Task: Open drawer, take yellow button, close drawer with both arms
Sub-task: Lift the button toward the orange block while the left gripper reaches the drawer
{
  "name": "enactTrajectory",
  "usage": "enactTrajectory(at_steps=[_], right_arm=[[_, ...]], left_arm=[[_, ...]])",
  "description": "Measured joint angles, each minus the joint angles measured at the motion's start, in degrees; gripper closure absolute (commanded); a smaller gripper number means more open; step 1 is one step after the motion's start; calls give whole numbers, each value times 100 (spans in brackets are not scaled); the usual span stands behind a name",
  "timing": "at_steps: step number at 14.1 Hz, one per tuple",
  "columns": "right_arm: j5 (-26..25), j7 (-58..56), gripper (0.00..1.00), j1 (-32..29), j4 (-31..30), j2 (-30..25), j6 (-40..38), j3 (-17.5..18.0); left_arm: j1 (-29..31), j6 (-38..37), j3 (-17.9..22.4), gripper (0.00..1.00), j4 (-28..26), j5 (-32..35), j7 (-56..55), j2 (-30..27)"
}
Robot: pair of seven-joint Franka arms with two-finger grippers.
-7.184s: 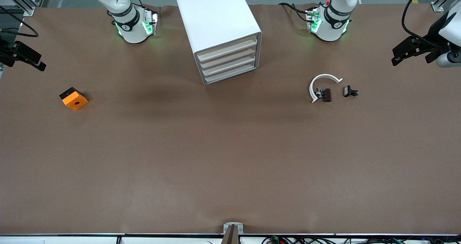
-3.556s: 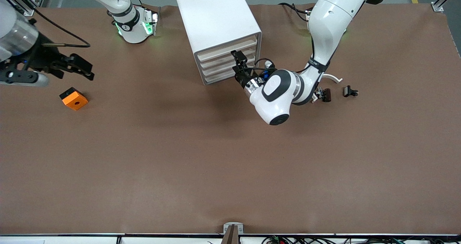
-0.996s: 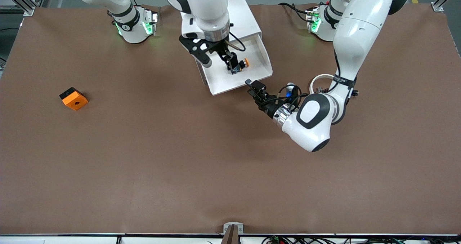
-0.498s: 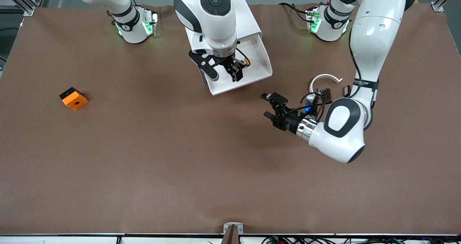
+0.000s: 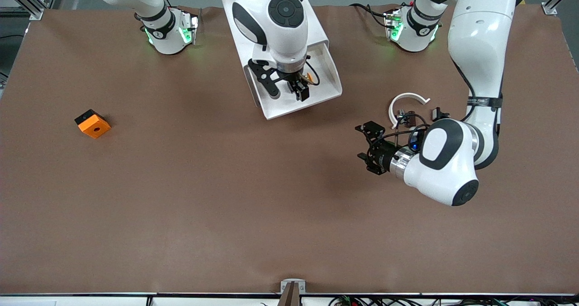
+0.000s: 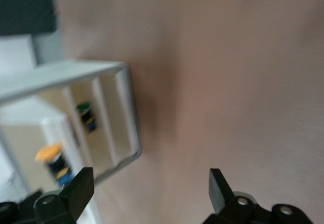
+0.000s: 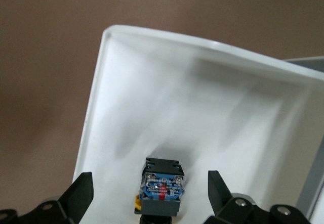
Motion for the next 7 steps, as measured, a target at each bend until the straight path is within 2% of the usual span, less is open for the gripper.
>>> enactTrajectory(at_steps=[4,6,7], right_arm=[[1,46,0,78,-178,74,1,0],[1,47,24,82,-186,105,23,-2],[1,48,43,82,-186,108,61,-7]], left_arm=[[-573,545,-37,0,1,1645,991,-69],[-865,699,-52,0,1,2026,1601,-87],[-919,785,-59,0,1,2081,1950,-94]])
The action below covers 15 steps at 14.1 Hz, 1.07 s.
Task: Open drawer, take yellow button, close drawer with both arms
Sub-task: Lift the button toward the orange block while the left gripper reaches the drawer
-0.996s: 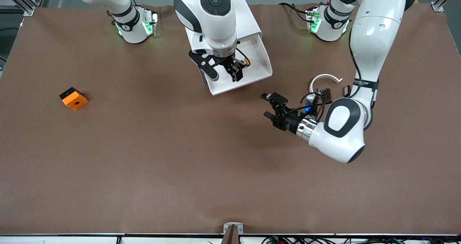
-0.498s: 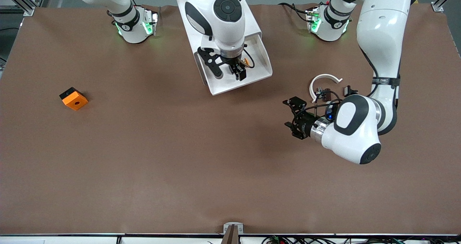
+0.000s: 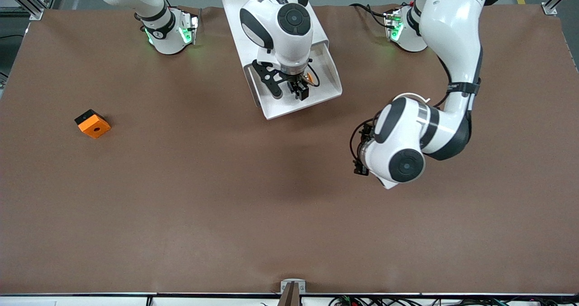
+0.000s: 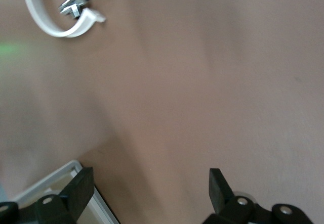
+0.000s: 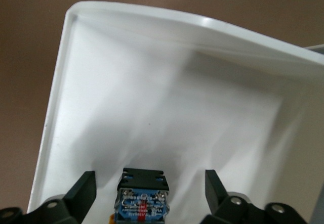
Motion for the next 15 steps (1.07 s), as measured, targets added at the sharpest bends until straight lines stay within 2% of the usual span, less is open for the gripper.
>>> enactTrajectory(at_steps=[2,3,4,7,12,15], right_arm=[[5,1,77,0,1,0,71,-8],[24,1,86,-1,1,0,83,-13],[51,1,89,-1,7,0,93,-19],[92,1,92,-2,31,0,94,-26],[112,-1,93,-8,184,0,100,-36],[114,-256,93,-63,549,-12,-368,-55]], left_arm=[[5,31,-23,0,-17,11,688,-27],[20,31,-43,0,-55,12,975,-66],[37,32,-90,0,-123,17,1246,-132],[57,308,-322,0,-637,92,2005,-564],[47,1572,-810,0,-2436,228,2493,-1681],[47,2116,-1043,0,-3149,232,2580,-1983]])
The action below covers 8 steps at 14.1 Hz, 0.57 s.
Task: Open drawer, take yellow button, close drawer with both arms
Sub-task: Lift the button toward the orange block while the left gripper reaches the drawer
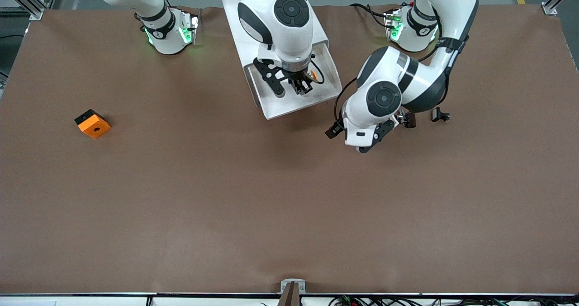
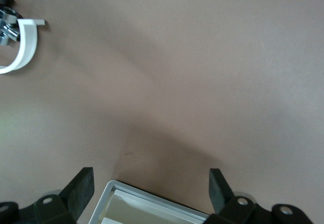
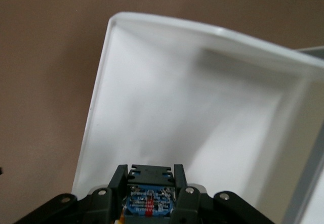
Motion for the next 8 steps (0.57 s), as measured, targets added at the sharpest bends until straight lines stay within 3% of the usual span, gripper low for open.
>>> enactTrajectory(at_steps=[4,8], right_arm=[[2,-1297,95,-383,432,-258,-1092,-51],[-6,-3503,95,-1290,477,-860,-2106,-122]], left_arm=[[-1,661,-386,0,-417,77,14,-83],[3,822,-767,0,-592,106,261,-155]])
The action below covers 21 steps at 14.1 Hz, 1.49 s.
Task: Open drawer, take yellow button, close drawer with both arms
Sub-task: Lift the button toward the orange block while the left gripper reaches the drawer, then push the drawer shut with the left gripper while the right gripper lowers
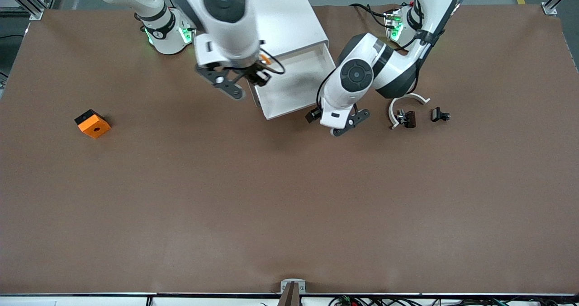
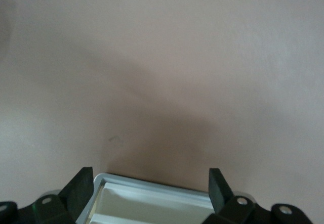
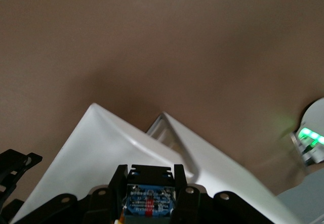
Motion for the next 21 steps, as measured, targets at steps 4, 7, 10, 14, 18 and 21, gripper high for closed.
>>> enactTrajectory(at_steps=[4,7,10,14,18,21], right_arm=[[-120,-2612,94,-1319,-132,-362,-406,-34],[-448,-4070,94,-2125,-547,-427,-215,-49],[-566,-5079,94,-2714,-1152,-433,383,-46],[-975,-6321,94,-3457,-2094,-424,1735,-47],[-1247,-6965,94,-3934,-2931,-399,3184,-41],[-1255,-7375,94,-4227,-3448,-210,4141,-37]], left_arm=[[-2,4,-490,0,-66,8,42,-29],[-4,6,-848,0,-165,12,42,-39],[-5,9,-1150,0,-281,15,43,-40],[-4,62,-1459,0,-433,16,43,-39],[19,79,-1577,0,-468,37,43,-41],[19,79,-1587,0,-469,66,50,-45]])
